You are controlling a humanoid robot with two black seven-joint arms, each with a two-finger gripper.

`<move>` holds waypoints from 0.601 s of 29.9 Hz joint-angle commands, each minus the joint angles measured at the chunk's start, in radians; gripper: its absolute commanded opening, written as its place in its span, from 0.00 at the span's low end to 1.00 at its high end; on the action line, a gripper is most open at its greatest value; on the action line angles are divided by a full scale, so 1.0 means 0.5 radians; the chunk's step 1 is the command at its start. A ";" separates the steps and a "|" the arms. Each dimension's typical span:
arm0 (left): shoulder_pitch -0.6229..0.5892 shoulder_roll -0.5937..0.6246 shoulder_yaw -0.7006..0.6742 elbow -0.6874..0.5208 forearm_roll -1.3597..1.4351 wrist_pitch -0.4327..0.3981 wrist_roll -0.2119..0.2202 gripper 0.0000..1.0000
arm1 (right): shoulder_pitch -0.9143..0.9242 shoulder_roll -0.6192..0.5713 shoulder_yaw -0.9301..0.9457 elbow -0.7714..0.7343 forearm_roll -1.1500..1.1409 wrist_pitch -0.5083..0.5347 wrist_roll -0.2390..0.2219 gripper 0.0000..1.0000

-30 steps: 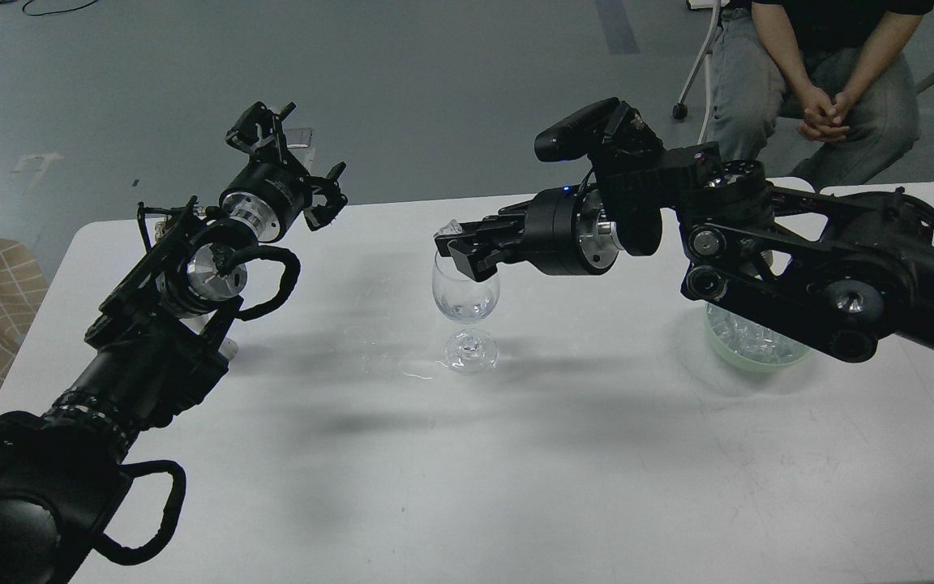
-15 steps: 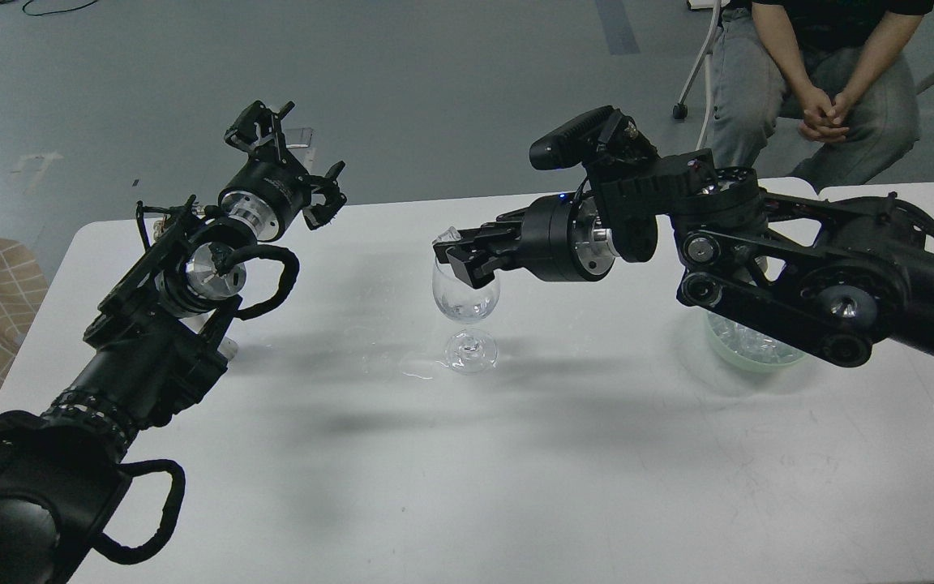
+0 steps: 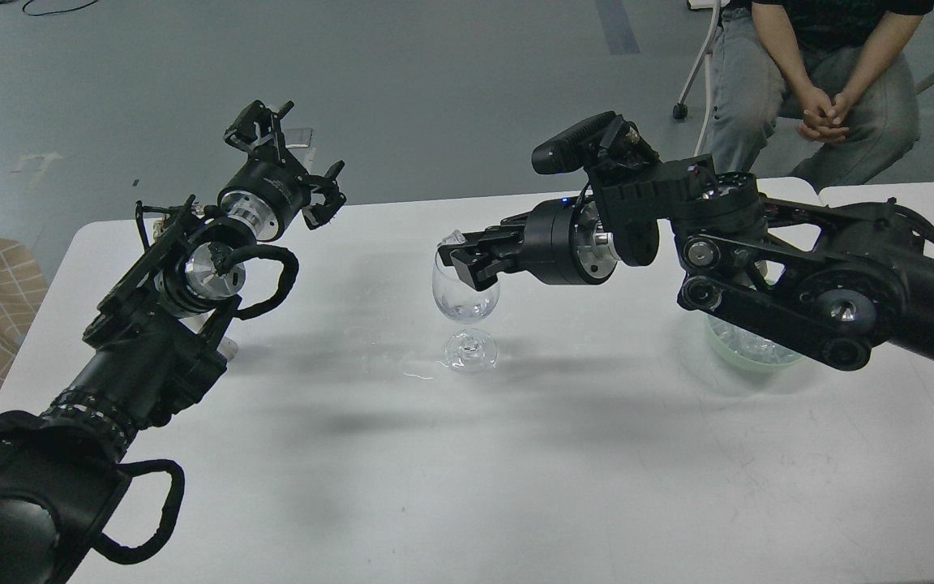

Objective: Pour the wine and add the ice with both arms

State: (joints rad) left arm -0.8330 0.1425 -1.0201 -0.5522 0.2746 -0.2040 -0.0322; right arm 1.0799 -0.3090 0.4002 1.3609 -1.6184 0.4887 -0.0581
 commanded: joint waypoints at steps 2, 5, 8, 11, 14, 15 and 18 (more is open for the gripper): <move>0.000 0.000 0.000 0.000 0.000 0.000 0.000 0.98 | 0.000 0.001 0.000 -0.001 0.000 0.000 0.000 0.24; 0.003 0.000 0.000 0.000 0.000 -0.003 0.000 0.98 | -0.003 0.004 0.000 -0.013 0.000 0.000 0.000 0.26; 0.003 0.000 0.000 0.000 0.000 -0.003 0.000 0.98 | -0.003 0.004 0.000 -0.022 0.003 0.000 0.000 0.34; 0.003 0.000 0.000 0.000 0.000 -0.003 0.000 0.98 | -0.003 0.017 0.000 -0.025 0.003 0.000 0.000 0.55; 0.003 0.000 0.000 0.000 0.000 -0.003 0.000 0.98 | -0.003 0.038 0.000 -0.028 0.003 0.000 0.000 0.76; 0.003 0.000 0.000 0.000 0.000 0.000 0.000 0.98 | -0.003 0.044 0.003 -0.028 0.003 0.000 -0.003 0.77; 0.003 0.000 0.000 0.000 0.000 -0.003 0.000 0.98 | -0.003 0.051 0.007 -0.031 0.003 0.000 -0.013 0.76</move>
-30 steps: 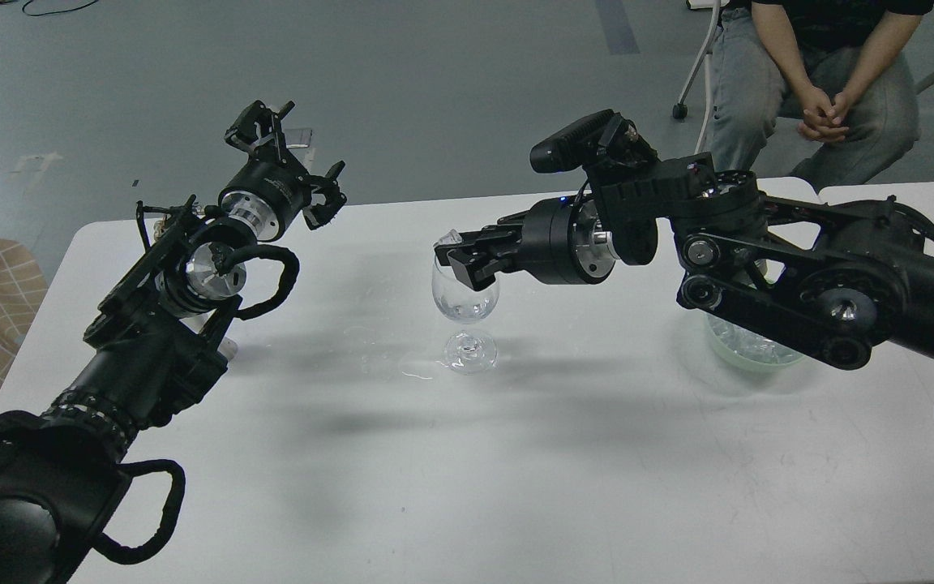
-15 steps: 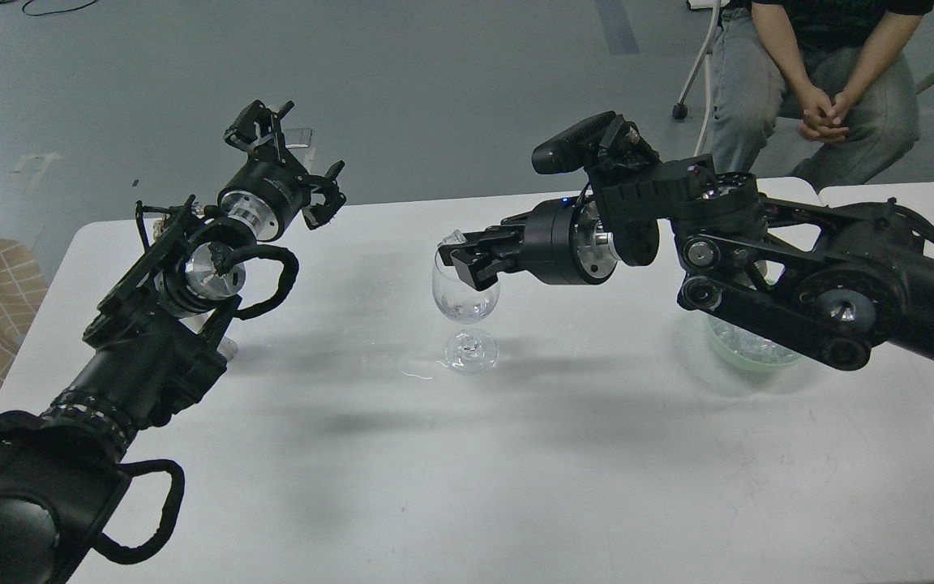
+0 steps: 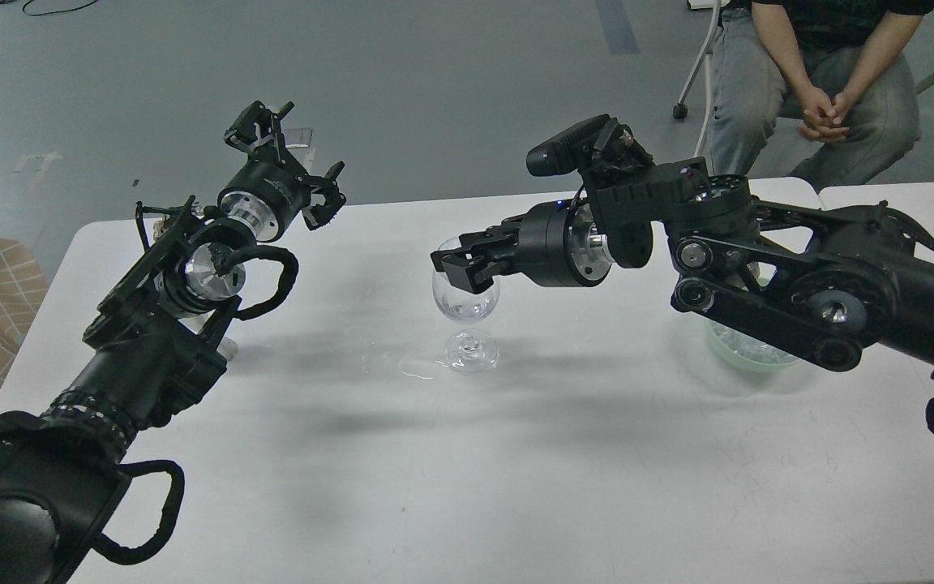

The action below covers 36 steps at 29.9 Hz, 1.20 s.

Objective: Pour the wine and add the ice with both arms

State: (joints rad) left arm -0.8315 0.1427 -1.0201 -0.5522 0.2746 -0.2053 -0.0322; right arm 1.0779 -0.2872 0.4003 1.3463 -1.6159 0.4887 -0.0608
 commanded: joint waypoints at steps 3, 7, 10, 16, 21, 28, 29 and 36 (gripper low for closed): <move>0.000 0.000 0.000 0.000 0.000 -0.001 0.000 0.98 | -0.002 0.007 0.006 -0.002 0.001 0.000 -0.010 0.77; 0.000 0.000 0.000 0.000 0.000 -0.001 0.000 0.98 | 0.004 0.010 0.021 -0.002 0.001 0.000 -0.010 0.77; 0.000 0.000 0.000 0.000 0.000 0.002 0.000 0.98 | 0.025 0.022 0.049 0.001 0.007 0.000 -0.010 0.77; -0.006 0.003 0.000 0.000 0.000 -0.001 0.000 0.98 | 0.102 0.004 0.352 -0.078 0.044 0.000 -0.047 0.99; -0.006 0.012 0.000 0.000 -0.003 -0.013 0.000 0.98 | 0.206 0.001 0.763 -0.418 0.173 0.000 -0.032 1.00; -0.006 0.037 0.000 0.003 0.000 -0.068 0.000 0.98 | 0.228 0.019 1.343 -0.861 0.317 0.000 0.005 1.00; -0.006 0.052 0.000 0.003 0.000 -0.074 0.000 0.98 | 0.231 0.019 1.389 -0.904 0.320 0.000 0.008 1.00; -0.015 0.083 0.000 0.003 0.000 -0.178 0.000 0.98 | 0.256 0.062 1.672 -1.339 0.731 0.000 0.085 1.00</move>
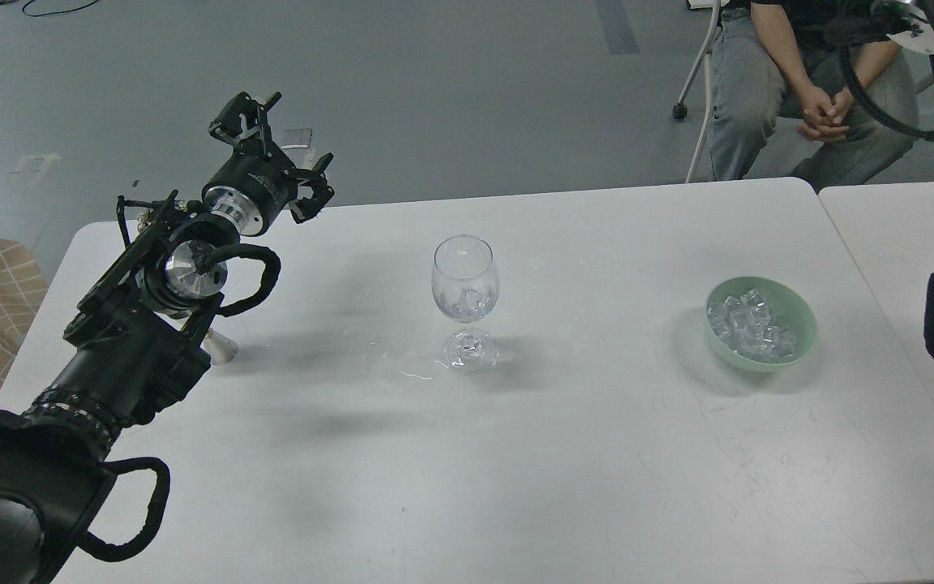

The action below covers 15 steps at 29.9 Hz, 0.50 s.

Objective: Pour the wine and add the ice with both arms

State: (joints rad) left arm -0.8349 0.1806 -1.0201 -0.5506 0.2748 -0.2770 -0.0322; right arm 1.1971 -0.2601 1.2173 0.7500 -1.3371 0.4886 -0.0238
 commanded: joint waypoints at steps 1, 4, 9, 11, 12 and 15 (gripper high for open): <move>-0.012 0.007 0.000 0.000 0.000 -0.041 0.000 0.98 | 0.020 0.011 0.041 -0.177 0.213 0.000 0.011 1.00; -0.012 0.004 -0.003 0.000 -0.010 -0.102 -0.003 0.98 | 0.023 0.057 0.041 -0.337 0.483 0.000 0.078 1.00; -0.012 -0.002 -0.006 0.006 -0.031 -0.240 -0.082 0.98 | 0.002 0.176 0.032 -0.616 0.897 0.000 0.280 1.00; -0.008 -0.002 -0.015 0.009 -0.034 -0.277 -0.126 0.98 | -0.010 0.207 0.032 -0.671 0.980 0.000 0.327 1.00; -0.005 -0.005 -0.037 0.015 -0.040 -0.338 -0.165 0.98 | -0.032 0.244 0.038 -0.720 1.075 0.000 0.360 1.00; 0.004 -0.005 -0.040 0.024 -0.040 -0.423 -0.221 0.98 | -0.102 0.317 0.041 -0.791 1.272 0.000 0.400 1.00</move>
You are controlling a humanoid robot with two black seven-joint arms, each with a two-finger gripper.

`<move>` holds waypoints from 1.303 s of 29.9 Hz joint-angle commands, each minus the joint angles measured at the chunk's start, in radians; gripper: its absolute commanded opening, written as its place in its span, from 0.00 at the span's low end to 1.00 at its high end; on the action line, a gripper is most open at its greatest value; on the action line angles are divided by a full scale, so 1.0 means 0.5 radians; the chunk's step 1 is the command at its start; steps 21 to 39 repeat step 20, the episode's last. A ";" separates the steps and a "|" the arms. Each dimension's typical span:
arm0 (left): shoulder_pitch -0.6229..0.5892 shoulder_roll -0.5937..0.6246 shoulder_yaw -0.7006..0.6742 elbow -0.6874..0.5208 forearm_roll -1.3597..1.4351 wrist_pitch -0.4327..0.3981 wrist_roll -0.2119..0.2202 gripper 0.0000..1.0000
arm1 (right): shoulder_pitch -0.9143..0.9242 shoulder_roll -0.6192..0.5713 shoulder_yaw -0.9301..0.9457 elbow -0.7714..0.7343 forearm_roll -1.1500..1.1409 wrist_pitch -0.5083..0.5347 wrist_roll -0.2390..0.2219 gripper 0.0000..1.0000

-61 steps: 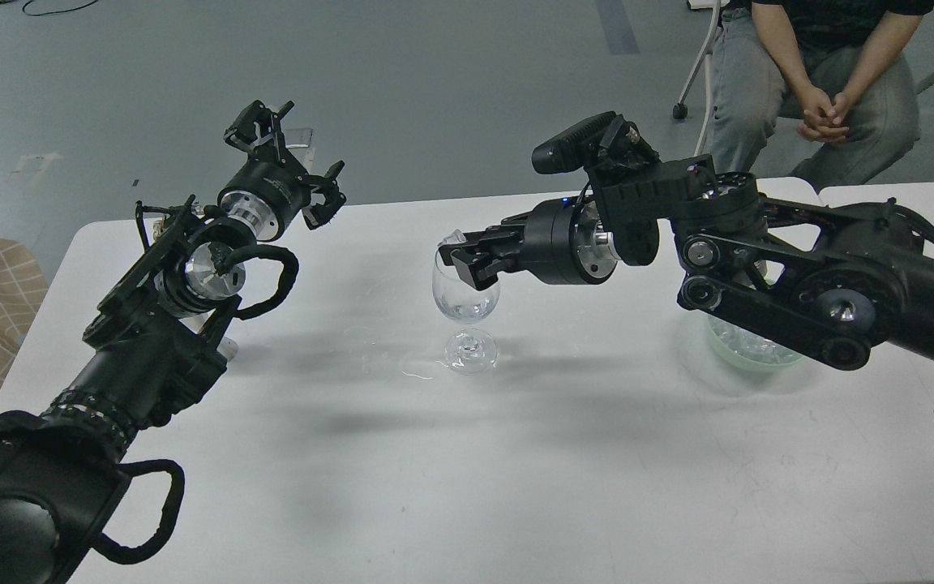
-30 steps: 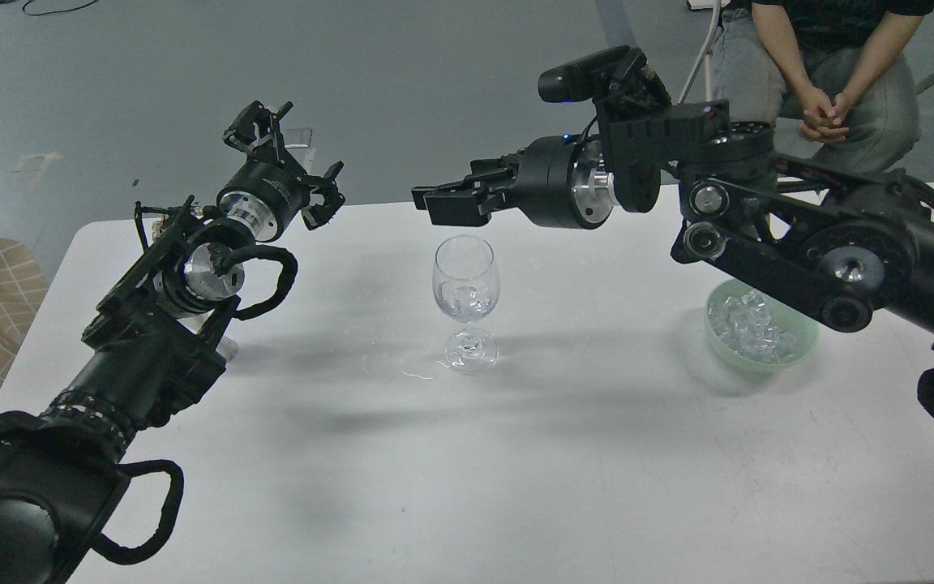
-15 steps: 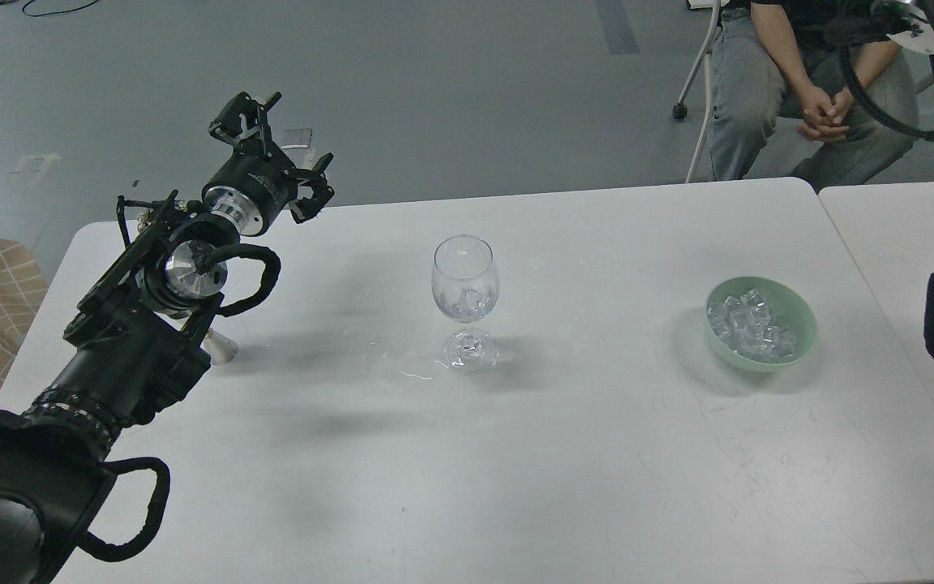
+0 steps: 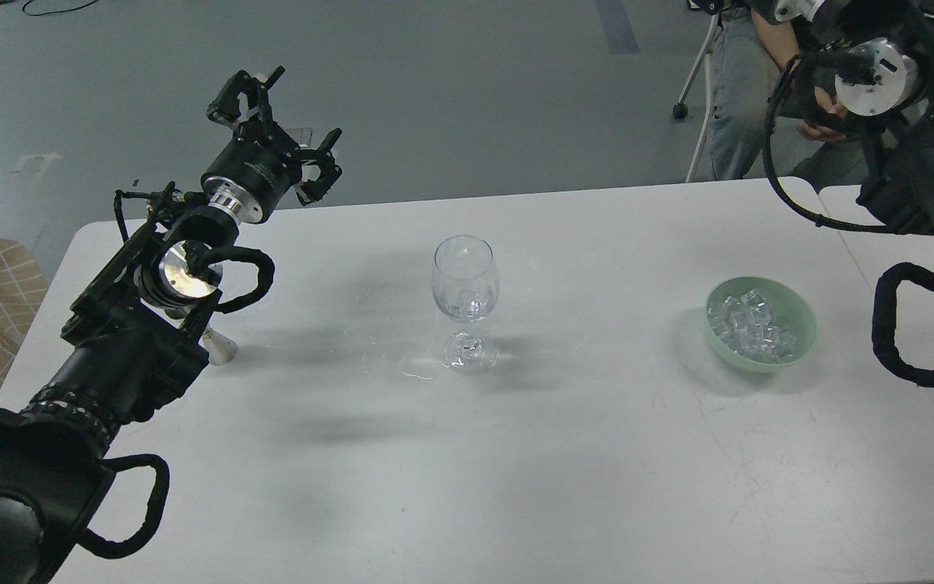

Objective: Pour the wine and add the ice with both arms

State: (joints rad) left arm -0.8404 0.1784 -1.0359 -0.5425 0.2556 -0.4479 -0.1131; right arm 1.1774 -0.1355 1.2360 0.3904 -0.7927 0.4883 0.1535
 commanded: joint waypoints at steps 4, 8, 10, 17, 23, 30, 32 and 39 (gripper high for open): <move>0.021 -0.016 -0.024 0.008 -0.005 -0.082 -0.108 0.98 | -0.201 0.145 0.007 -0.078 0.364 0.001 0.119 1.00; 0.024 -0.035 -0.051 0.094 -0.085 -0.082 -0.160 0.98 | -0.360 0.231 0.010 -0.072 0.401 0.001 0.220 1.00; 0.024 -0.053 -0.033 0.146 -0.085 -0.082 -0.160 0.98 | -0.397 0.249 0.016 -0.069 0.401 0.001 0.224 1.00; 0.012 -0.075 -0.021 0.186 -0.085 -0.082 -0.154 0.98 | -0.492 0.265 0.047 -0.041 0.404 0.001 0.224 1.00; 0.009 -0.075 -0.018 0.189 -0.082 -0.082 -0.148 0.98 | -0.502 0.268 0.099 -0.026 0.404 0.001 0.224 1.00; 0.009 -0.075 -0.018 0.189 -0.082 -0.082 -0.148 0.98 | -0.502 0.268 0.099 -0.026 0.404 0.001 0.224 1.00; 0.009 -0.075 -0.018 0.189 -0.082 -0.082 -0.148 0.98 | -0.502 0.268 0.099 -0.026 0.404 0.001 0.224 1.00; 0.009 -0.075 -0.018 0.189 -0.082 -0.082 -0.148 0.98 | -0.502 0.268 0.099 -0.026 0.404 0.001 0.224 1.00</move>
